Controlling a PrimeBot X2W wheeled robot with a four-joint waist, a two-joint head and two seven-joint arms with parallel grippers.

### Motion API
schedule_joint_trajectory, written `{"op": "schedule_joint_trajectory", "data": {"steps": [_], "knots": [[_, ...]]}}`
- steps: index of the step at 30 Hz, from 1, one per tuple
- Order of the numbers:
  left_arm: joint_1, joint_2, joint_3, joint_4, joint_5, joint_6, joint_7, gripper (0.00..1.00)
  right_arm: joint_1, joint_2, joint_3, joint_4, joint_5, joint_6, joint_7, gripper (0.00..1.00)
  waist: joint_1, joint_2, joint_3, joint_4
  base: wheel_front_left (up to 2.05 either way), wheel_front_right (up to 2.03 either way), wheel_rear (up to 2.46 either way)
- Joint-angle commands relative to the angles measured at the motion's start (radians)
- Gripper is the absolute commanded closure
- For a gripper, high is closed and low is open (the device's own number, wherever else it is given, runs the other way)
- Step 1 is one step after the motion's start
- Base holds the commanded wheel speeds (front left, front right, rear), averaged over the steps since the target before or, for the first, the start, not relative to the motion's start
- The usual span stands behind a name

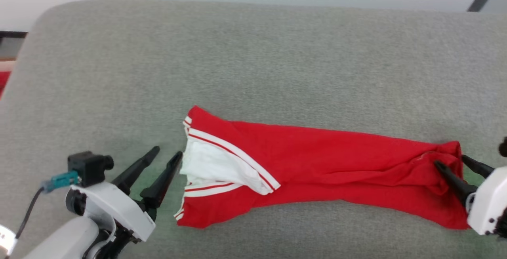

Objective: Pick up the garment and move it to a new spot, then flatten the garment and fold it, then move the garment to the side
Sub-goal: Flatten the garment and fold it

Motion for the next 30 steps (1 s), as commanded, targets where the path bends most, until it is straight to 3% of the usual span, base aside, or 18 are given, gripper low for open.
{"op": "schedule_joint_trajectory", "data": {"steps": [1,9,20,25,30], "knots": [[0.038,-0.026,0.050,0.011,0.024,0.002,0.001,0.00,0.025,0.001,-0.029,-0.007,0.005,-0.001,0.009,0.00,0.0000,0.0000,-0.019,0.031,0.00,0.00,0.00],[0.186,-0.168,0.281,0.029,0.169,0.002,0.001,0.00,0.108,0.026,-0.164,-0.025,0.025,-0.001,0.104,0.00,0.0000,0.0000,-0.030,0.088,0.00,0.00,0.00],[0.304,-0.328,0.567,-0.005,0.523,0.002,0.001,0.00,0.149,0.092,-0.345,-0.049,-0.024,-0.001,0.322,0.00,0.0000,0.0000,-0.032,0.126,0.00,0.00,0.00],[0.331,-0.371,0.626,-0.050,0.656,0.002,0.001,0.00,0.106,0.140,-0.399,-0.048,-0.083,-0.001,0.422,0.00,0.0000,0.0000,-0.023,0.130,0.00,0.00,0.00],[0.328,-0.392,0.634,-0.065,0.707,0.002,0.001,0.00,0.050,0.186,-0.424,-0.039,-0.129,-0.001,0.507,0.00,0.0000,0.0000,-0.004,0.131,0.00,0.00,0.00]]}}
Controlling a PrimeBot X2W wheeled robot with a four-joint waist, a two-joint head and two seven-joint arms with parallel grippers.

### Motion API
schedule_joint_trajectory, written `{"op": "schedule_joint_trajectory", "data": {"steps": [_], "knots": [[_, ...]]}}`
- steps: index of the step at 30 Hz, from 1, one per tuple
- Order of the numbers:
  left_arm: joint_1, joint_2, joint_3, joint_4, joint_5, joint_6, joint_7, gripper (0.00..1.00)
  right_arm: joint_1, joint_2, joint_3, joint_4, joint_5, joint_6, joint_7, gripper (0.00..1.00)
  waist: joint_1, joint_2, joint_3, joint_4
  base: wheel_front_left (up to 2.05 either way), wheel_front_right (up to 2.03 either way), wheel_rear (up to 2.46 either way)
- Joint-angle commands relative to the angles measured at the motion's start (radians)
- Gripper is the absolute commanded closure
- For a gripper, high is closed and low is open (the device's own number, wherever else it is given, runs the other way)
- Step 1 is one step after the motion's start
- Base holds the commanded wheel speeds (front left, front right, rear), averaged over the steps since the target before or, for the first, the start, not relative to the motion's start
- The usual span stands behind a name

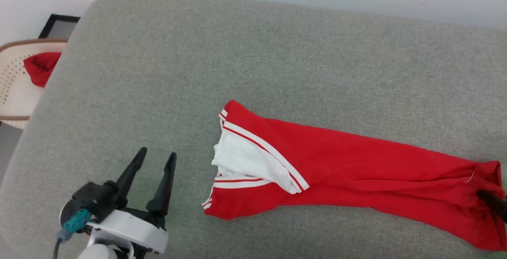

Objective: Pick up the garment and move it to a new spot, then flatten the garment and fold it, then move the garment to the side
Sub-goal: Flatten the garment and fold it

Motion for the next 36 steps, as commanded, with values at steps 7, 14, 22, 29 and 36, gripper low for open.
{"op": "schedule_joint_trajectory", "data": {"steps": [7,14,22,29,36], "knots": [[-0.030,-0.023,-0.008,-0.002,0.030,0.002,0.001,0.00,-0.040,0.070,-0.010,0.051,-0.082,-0.001,0.090,0.00,0.0000,0.0000,0.048,0.014,0.00,0.00,0.00],[-0.046,-0.028,-0.011,0.011,0.033,0.002,0.001,0.00,-0.031,0.132,0.018,0.059,-0.099,0.000,0.101,0.96,0.0000,0.0000,0.071,0.017,0.00,0.00,0.00],[-0.048,-0.019,-0.008,0.029,0.016,0.002,0.001,0.00,-0.056,0.143,0.017,0.050,-0.098,0.000,0.055,1.00,0.0000,0.0000,0.074,0.002,0.00,0.00,0.00],[-0.028,-0.010,0.013,0.018,0.009,0.002,0.001,0.00,-0.095,0.125,-0.021,0.048,-0.096,-0.002,-0.035,1.00,0.0000,0.0000,0.070,-0.048,0.00,0.00,0.00],[-0.023,0.017,0.027,0.000,0.006,0.002,0.001,0.00,-0.116,0.060,-0.117,0.073,-0.125,-0.001,-0.150,1.00,0.0000,0.0000,0.089,-0.109,0.00,0.00,0.00]]}}
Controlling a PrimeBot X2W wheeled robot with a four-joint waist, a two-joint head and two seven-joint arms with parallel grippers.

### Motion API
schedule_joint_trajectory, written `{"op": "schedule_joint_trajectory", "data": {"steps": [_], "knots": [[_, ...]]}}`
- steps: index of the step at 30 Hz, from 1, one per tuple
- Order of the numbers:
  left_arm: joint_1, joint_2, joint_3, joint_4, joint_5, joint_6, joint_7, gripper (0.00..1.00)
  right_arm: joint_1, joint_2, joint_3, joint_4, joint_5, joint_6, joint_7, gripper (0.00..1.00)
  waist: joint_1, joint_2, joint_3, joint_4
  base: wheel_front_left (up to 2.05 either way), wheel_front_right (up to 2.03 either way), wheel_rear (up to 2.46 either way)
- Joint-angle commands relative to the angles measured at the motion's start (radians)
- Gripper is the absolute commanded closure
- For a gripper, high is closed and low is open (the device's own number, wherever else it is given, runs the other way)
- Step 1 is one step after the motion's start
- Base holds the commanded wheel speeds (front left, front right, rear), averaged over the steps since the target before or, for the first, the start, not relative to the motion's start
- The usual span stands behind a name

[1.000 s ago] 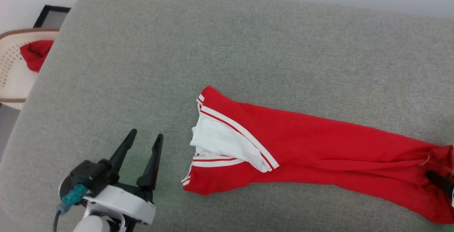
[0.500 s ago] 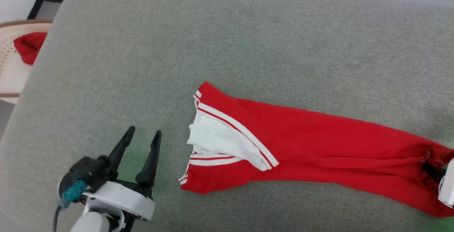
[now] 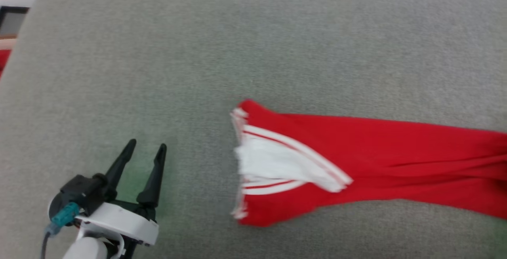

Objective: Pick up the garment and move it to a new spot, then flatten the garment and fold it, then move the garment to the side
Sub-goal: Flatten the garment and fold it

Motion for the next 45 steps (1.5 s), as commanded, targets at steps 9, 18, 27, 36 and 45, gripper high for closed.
{"op": "schedule_joint_trajectory", "data": {"steps": [9,18,27,36,45], "knots": [[-0.004,0.035,0.031,-0.021,-0.014,0.002,0.001,0.00,-0.021,-0.112,-0.174,0.084,-0.047,-0.001,-0.113,1.00,0.0000,-0.0001,0.040,-0.060,0.00,0.00,0.00],[0.006,0.028,0.037,-0.009,-0.006,0.002,0.001,0.00,-0.016,-0.105,-0.069,0.049,-0.009,-0.001,-0.133,1.00,0.0000,-0.0001,0.020,-0.079,0.00,0.00,0.00],[0.020,0.006,0.029,0.014,0.000,0.002,0.001,0.00,0.030,-0.050,0.164,-0.167,0.016,-0.001,-0.060,1.00,0.0000,-0.0001,-0.027,-0.081,0.00,0.00,0.00],[0.029,-0.027,0.003,0.031,-0.009,0.002,0.001,0.00,0.001,-0.028,0.374,-0.311,0.043,-0.001,-0.007,1.00,0.0000,-0.0001,-0.066,-0.032,0.00,0.00,0.00],[0.030,-0.050,-0.010,0.042,-0.017,0.002,0.001,0.00,-0.056,0.006,0.559,-0.306,0.062,-0.001,-0.002,1.00,0.0000,-0.0001,-0.079,0.041,0.00,0.00,0.00]]}}
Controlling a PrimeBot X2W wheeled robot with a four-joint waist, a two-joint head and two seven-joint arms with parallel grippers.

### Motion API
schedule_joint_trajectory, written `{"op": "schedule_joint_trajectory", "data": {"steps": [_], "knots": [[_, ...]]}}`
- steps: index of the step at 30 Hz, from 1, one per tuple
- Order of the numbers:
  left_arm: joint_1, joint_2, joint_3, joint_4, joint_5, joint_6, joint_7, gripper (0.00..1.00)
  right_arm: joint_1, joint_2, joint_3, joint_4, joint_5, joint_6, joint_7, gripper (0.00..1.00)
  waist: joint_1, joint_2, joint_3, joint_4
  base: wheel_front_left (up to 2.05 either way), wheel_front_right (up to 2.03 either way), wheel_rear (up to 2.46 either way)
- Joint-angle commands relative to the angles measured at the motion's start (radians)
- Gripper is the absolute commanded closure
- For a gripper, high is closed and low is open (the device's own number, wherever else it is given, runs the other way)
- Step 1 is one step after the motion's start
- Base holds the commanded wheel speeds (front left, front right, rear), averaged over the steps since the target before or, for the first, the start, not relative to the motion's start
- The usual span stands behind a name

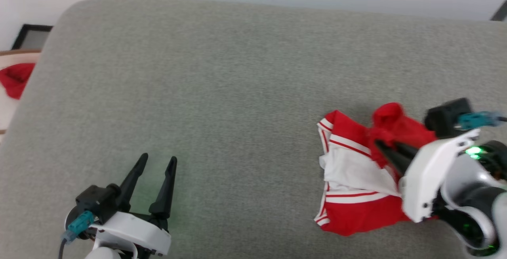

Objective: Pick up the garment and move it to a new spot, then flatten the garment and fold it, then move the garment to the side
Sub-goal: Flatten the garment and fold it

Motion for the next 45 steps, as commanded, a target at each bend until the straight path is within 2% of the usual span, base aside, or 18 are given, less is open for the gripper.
{"op": "schedule_joint_trajectory", "data": {"steps": [1,10,23,27,28,30,31,32,38,45], "knots": [[0.005,-0.005,0.000,0.000,-0.004,0.002,0.001,0.00,-0.020,0.009,0.036,0.014,0.004,0.000,-0.002,1.00,0.0000,0.0000,-0.002,0.030,0.00,0.00,0.00],[-0.024,-0.023,-0.011,-0.001,-0.014,0.002,0.001,0.00,-0.042,0.026,0.136,0.139,-0.001,0.000,-0.044,1.00,0.0000,0.0000,0.037,0.070,0.00,0.00,0.00],[-0.050,-0.023,-0.013,0.006,-0.026,0.002,0.001,0.00,-0.026,0.074,0.174,0.357,-0.017,-0.001,-0.166,1.00,0.0000,0.0000,0.077,0.073,0.00,0.00,0.00],[-0.050,-0.017,-0.009,0.011,-0.026,0.002,0.001,0.00,-0.039,0.084,0.180,0.383,-0.010,-0.001,-0.200,1.00,0.0000,0.0000,0.069,0.060,0.00,0.00,0.00],[-0.049,-0.016,-0.008,0.014,-0.025,0.002,0.001,0.00,-0.045,0.087,0.181,0.390,-0.007,-0.001,-0.210,0.95,0.0000,0.0000,0.065,0.054,0.00,0.00,0.00],[-0.043,-0.013,-0.006,0.017,-0.022,0.002,0.001,0.00,-0.054,0.088,0.185,0.394,0.000,-0.001,-0.234,0.54,0.0000,0.0000,0.052,0.041,0.00,0.00,0.00],[-0.038,-0.012,-0.004,0.018,-0.020,0.002,0.001,0.00,-0.057,0.086,0.186,0.395,0.003,-0.001,-0.246,0.07,0.0000,0.0000,0.045,0.034,0.00,0.00,0.00],[-0.032,-0.011,-0.002,0.020,-0.018,0.002,0.001,0.00,-0.059,0.085,0.185,0.395,0.007,-0.001,-0.257,0.00,0.0000,0.0000,0.037,0.026,0.00,0.00,0.00],[-0.006,-0.002,0.008,0.024,-0.013,0.002,0.001,0.00,-0.066,0.067,0.178,0.368,0.047,-0.001,-0.322,0.00,0.0000,0.0000,-0.014,-0.034,0.00,0.00,0.00],[0.021,0.009,0.014,0.030,-0.007,0.002,0.001,0.00,-0.051,-0.003,0.174,0.340,0.095,-0.001,-0.420,0.00,0.0000,0.0000,-0.062,-0.109,0.00,0.00,0.00]]}}
